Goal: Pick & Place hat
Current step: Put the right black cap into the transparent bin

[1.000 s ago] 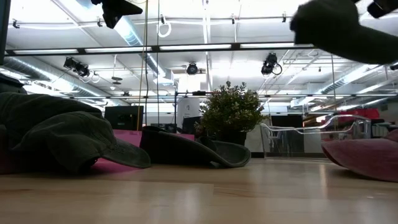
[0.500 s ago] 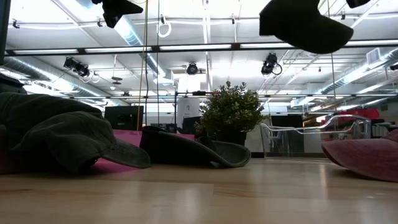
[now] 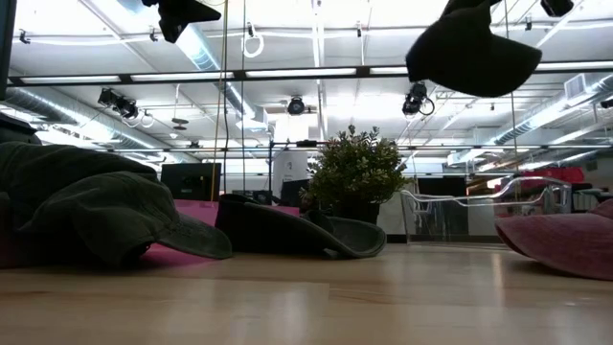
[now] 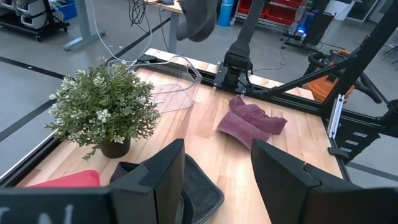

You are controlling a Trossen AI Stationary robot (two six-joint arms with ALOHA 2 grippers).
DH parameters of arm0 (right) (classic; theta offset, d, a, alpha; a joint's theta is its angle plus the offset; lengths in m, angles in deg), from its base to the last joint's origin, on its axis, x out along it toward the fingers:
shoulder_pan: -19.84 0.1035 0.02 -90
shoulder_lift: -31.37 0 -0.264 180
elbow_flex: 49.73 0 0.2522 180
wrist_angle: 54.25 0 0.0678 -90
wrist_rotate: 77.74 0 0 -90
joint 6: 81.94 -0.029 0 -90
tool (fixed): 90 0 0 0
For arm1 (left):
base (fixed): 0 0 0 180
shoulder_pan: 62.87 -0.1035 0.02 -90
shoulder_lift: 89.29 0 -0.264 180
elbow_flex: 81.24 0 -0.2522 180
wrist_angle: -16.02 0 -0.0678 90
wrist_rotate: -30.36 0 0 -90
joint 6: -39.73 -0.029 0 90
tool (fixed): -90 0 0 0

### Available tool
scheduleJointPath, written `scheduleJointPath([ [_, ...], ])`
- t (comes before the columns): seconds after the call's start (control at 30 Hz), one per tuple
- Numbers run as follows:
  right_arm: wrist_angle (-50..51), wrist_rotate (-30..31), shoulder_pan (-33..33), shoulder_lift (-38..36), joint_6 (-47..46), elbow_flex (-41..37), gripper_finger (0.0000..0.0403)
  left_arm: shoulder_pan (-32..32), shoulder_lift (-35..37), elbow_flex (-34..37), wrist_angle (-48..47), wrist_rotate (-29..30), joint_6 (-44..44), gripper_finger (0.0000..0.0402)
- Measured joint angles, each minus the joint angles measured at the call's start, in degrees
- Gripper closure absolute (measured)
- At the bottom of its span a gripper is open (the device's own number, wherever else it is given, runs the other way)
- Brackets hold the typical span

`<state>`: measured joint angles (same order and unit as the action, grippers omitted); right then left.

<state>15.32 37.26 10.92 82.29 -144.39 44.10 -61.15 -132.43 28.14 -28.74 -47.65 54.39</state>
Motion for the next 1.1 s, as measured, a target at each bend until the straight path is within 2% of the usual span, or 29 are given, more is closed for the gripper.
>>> scheduleJointPath([
  [0.67,-0.6,-0.1,-8.0,0.9,5.8,0.0,0.0403,0.0,0.0,0.0,-0.1,0.0,0.9,0.0211],
  [0.87,-0.6,0.0,-11.3,4.0,9.9,0.0,0.0403,0.0,0.0,0.0,-0.1,1.4,0.6,0.0211],
  [1.1,1.6,1.0,-19.0,9.0,15.7,0.0,0.0403,0.0,0.0,0.0,-0.1,1.9,0.8,0.0211],
])
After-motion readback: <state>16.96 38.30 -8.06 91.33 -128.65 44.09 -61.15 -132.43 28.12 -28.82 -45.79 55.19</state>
